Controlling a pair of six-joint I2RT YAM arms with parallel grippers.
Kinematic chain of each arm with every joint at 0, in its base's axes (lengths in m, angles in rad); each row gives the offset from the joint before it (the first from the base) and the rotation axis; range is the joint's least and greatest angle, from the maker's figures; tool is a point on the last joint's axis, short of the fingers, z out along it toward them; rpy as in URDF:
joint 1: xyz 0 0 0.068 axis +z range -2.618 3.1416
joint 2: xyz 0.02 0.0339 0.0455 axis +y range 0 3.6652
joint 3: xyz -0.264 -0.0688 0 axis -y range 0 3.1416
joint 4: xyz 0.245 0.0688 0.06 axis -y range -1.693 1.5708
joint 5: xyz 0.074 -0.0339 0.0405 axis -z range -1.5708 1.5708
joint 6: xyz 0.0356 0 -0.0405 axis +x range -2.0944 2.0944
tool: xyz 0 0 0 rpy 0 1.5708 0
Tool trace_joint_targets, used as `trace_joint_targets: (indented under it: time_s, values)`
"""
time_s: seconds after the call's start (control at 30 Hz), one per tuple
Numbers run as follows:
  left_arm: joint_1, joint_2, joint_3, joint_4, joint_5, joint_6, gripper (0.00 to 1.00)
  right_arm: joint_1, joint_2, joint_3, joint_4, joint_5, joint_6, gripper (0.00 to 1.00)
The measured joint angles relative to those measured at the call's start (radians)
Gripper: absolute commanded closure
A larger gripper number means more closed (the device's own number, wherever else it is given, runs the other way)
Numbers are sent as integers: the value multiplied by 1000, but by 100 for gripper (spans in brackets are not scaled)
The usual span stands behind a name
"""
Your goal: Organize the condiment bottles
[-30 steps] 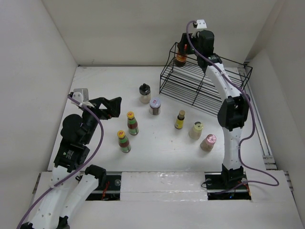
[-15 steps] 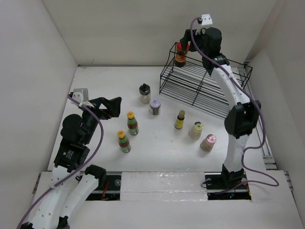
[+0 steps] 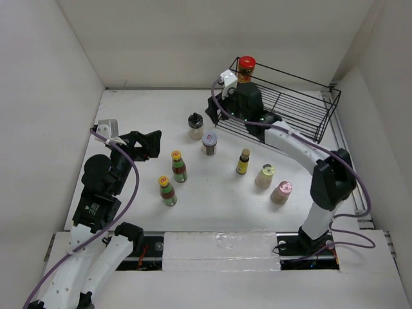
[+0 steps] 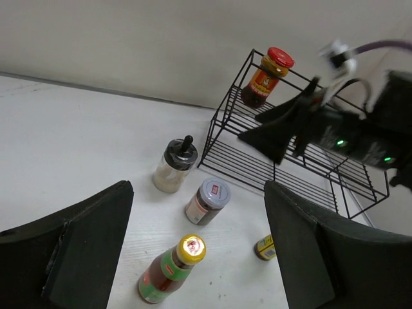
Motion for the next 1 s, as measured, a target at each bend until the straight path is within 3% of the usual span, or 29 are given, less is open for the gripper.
trace_joint_targets:
  time_s: [0.3,0.67,0.8,0.9,0.93,1.0]
  values:
    - [0,-29,0,0,-16,-6,18,45,283,148,-156,3,-50,6]
    - [0,-30,0,-1,-22,-7,18,47,468,372,-203,-50,-56,5]
    - [0,-29,0,-1,-21,-7,18,48,514,405,-205,-65,-55,18]
    - [0,-27,0,-1,-21,-7,18,49,531,414,-203,-67,-49,23]
    - [0,-25,0,-1,-21,-7,18,50,534,414,-200,-67,-46,32]
    - [0,-20,0,-1,-21,-7,18,53,535,414,-187,-63,-47,40]
